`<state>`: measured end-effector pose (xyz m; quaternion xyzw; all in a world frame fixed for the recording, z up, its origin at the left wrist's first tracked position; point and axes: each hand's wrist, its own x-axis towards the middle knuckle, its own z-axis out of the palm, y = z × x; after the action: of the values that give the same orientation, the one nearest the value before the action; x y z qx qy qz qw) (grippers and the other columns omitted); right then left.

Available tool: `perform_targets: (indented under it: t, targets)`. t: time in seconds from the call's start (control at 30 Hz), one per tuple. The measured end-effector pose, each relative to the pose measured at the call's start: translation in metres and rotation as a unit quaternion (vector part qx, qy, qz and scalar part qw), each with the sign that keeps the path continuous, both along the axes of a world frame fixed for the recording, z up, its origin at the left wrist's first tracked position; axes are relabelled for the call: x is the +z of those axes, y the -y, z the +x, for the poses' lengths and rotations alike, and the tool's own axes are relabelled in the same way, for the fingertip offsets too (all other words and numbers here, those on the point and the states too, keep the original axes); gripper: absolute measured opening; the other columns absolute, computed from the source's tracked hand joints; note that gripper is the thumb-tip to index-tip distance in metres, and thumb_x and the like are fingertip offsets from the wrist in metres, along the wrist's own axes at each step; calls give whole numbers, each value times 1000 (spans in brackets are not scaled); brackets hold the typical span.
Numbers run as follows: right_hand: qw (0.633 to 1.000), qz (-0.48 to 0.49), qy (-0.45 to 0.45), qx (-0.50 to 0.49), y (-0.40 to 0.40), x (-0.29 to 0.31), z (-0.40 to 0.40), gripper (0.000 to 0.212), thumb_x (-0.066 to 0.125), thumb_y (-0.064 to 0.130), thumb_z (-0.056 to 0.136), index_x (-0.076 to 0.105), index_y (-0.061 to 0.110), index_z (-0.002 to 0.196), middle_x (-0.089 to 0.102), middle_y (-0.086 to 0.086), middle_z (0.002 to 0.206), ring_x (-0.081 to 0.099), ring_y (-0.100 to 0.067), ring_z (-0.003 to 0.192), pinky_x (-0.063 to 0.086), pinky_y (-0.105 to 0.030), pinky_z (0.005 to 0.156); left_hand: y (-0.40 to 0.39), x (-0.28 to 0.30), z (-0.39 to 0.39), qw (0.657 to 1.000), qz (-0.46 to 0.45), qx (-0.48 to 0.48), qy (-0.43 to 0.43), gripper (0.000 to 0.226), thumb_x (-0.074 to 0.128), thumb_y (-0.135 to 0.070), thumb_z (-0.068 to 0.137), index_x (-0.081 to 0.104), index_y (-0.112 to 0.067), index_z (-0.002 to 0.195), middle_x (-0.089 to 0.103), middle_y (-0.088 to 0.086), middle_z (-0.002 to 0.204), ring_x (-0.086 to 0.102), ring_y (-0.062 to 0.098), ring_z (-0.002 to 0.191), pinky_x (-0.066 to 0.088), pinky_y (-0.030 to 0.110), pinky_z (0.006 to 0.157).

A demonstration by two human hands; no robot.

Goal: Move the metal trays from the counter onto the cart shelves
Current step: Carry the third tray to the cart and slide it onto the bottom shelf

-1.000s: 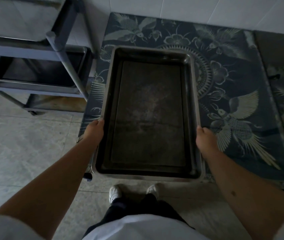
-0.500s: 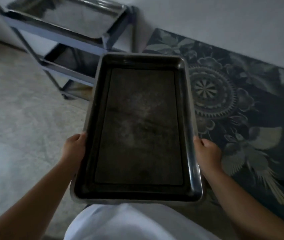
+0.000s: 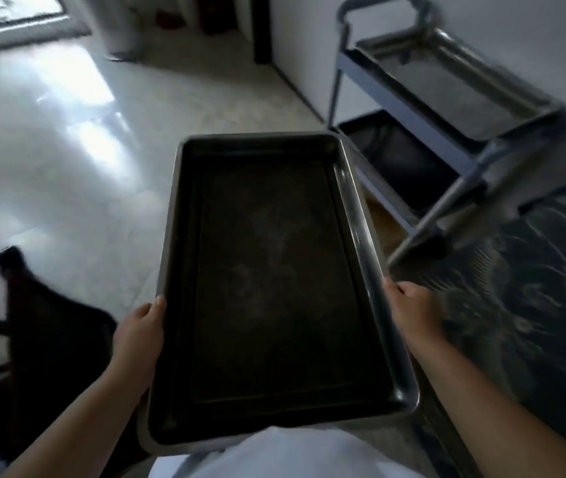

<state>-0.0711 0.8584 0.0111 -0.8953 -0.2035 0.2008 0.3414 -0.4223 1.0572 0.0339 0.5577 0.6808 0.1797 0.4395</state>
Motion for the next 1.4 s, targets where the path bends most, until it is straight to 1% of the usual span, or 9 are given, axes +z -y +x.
perform_targets:
  t: [0.17, 0.3, 0.6, 0.73, 0.87, 1.0, 1.17, 1.27, 1.4]
  targets:
    - [990, -23, 50, 130, -104, 23, -37, 57, 44, 42, 99, 56, -2, 65, 58, -22, 64, 56, -36, 61, 36, -33, 52, -36, 2, -67, 993, 7, 107, 42, 42, 53, -43, 98, 71, -12, 76, 71, 16, 78, 69, 35, 79, 55, 52, 77]
    - [982, -15, 20, 188, -166, 28, -72, 54, 42, 41, 101, 60, -4, 75, 61, -24, 73, 59, -36, 70, 47, -39, 65, -61, 9, -110, 986, 22, 156, 52, 50, 51, -42, 99, 64, -1, 75, 65, 25, 75, 62, 37, 69, 54, 57, 75]
    - [972, -2, -21, 232, -263, 9, -97, 50, 47, 39, 99, 65, -3, 79, 66, -26, 77, 64, -36, 73, 42, -28, 56, -109, 5, -147, 975, -4, 213, 61, 49, 49, -43, 102, 68, -3, 81, 69, 26, 85, 67, 43, 84, 55, 54, 76]
    - [976, 6, -52, 210, -313, -11, -80, 51, 49, 40, 98, 66, -5, 81, 67, -28, 80, 65, -39, 77, 43, -28, 57, -164, -3, -132, 974, -11, 216, 60, 49, 51, -46, 100, 69, -6, 78, 68, 28, 84, 68, 37, 74, 56, 57, 76]
    - [978, 15, -79, 194, -381, -21, -51, 52, 50, 40, 97, 63, -5, 76, 63, -26, 69, 60, -29, 62, 42, -29, 55, -241, -9, -100, 976, -3, 213, 49, 44, 52, -46, 99, 72, -12, 80, 73, 21, 83, 70, 40, 84, 57, 60, 83]
    - [981, 29, -106, 159, -435, -14, -10, 51, 50, 41, 97, 65, -6, 84, 66, -28, 80, 65, -37, 78, 43, -31, 60, -316, -6, -57, 979, -15, 197, 49, 37, 52, -41, 101, 74, -14, 91, 75, 16, 91, 70, 37, 93, 54, 56, 91]
    - [982, 50, -166, 76, -466, -9, 37, 50, 51, 40, 97, 63, -7, 87, 62, -22, 72, 63, -32, 72, 52, -44, 72, -408, -5, 1, 995, -12, 98, 27, 37, 54, -40, 100, 76, -16, 82, 77, 6, 74, 72, 27, 77, 54, 37, 68]
    - [978, 67, -195, -8, -475, -19, 53, 38, 53, 37, 98, 69, 4, 91, 67, -7, 79, 63, -21, 79, 48, -36, 76, -472, -13, 39, 1000, -16, 21, 8, 40, 54, -42, 100, 76, -14, 81, 75, 5, 68, 71, 28, 71, 52, 38, 62]
    - [978, 73, -154, -117, -493, -28, 61, 33, 54, 38, 97, 67, 13, 79, 57, 7, 64, 51, -8, 62, 38, -27, 57, -569, -21, 100, 996, -11, -91, -16, 42, 54, -46, 97, 73, -14, 79, 72, 8, 68, 67, 28, 69, 50, 37, 61]
